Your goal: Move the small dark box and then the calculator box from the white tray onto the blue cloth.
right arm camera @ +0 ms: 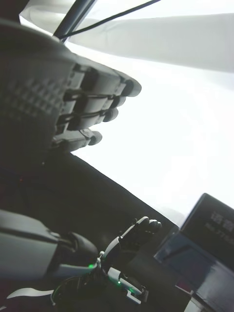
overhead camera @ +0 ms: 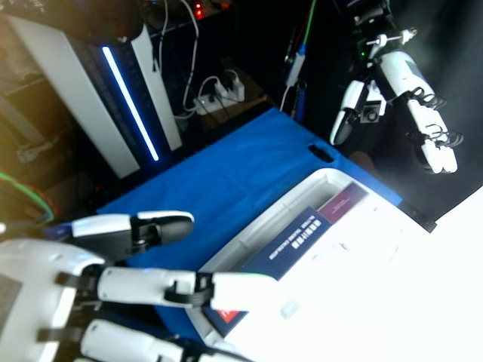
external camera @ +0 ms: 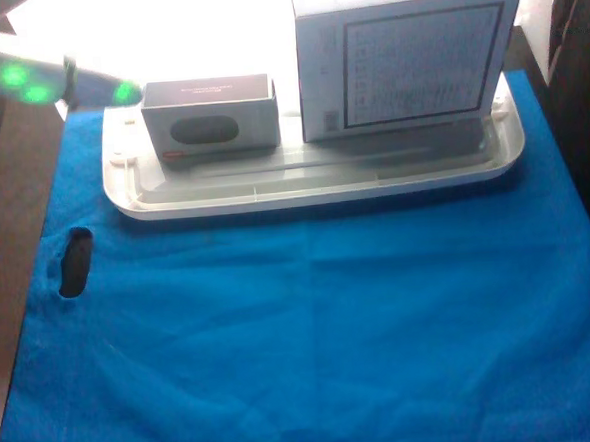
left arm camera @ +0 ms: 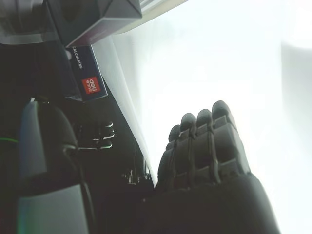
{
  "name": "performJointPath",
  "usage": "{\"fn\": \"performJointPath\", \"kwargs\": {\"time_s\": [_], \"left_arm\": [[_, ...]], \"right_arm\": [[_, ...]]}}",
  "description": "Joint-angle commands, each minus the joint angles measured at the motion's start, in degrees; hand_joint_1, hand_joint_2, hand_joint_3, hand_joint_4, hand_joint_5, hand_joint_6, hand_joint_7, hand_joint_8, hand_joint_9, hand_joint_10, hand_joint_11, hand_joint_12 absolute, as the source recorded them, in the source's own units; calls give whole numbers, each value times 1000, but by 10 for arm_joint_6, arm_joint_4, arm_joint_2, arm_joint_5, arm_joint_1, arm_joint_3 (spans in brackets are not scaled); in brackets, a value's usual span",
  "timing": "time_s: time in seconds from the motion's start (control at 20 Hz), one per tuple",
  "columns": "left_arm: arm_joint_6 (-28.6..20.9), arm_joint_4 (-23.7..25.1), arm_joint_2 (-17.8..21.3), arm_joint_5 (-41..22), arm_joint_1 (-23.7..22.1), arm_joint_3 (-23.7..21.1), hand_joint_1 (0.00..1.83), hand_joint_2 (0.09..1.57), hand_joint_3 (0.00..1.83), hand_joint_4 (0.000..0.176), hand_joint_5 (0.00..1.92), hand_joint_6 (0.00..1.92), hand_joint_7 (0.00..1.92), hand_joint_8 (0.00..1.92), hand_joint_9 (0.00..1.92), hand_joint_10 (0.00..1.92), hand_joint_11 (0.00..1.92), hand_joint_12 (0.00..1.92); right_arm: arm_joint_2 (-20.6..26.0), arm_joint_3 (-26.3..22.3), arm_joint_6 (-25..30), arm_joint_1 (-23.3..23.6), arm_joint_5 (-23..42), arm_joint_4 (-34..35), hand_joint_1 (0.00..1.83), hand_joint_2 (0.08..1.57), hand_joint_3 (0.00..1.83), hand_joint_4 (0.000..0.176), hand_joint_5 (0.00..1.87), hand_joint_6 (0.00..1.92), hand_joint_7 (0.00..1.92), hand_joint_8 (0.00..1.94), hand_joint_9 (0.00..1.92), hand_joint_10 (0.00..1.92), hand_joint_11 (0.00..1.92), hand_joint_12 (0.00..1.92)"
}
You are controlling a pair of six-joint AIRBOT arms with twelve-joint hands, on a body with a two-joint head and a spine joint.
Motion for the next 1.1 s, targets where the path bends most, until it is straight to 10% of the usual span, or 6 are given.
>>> {"fn": "performJointPath", "kwargs": {"time_s": [0.0, 0.25, 0.6, 1.05], "left_arm": [[-3, -18, 0, -54, -12, 1, 598, 921, 5, 23, 48, 3, 131, 5, 58, 10, 0, 103], [-10, 22, 0, -24, -26, 3, 583, 892, 0, 27, 55, 0, 185, 2, 101, 4, 0, 197], [-294, 447, -29, 78, -168, 46, 488, 931, 0, 0, 255, 0, 253, 0, 326, 6, 53, 857], [-444, 686, -69, 113, -190, 71, 527, 890, 0, 0, 308, 1, 343, 4, 358, 4, 0, 907]], "right_arm": [[1, 3, 3, 8, 66, 18, 459, 764, 1, 0, 103, 1, 305, 17, 112, 4, 65, 33], [1, 4, 3, 8, 66, 18, 463, 763, 0, 0, 100, 0, 334, 15, 100, 0, 80, 25], [-3, 6, 3, 8, 66, 18, 454, 754, 0, 11, 104, 2, 322, 3, 63, 0, 59, 8], [-12, 9, 4, 8, 66, 15, 463, 738, 1, 13, 140, 10, 370, 17, 56, 3, 9, 4]]}}
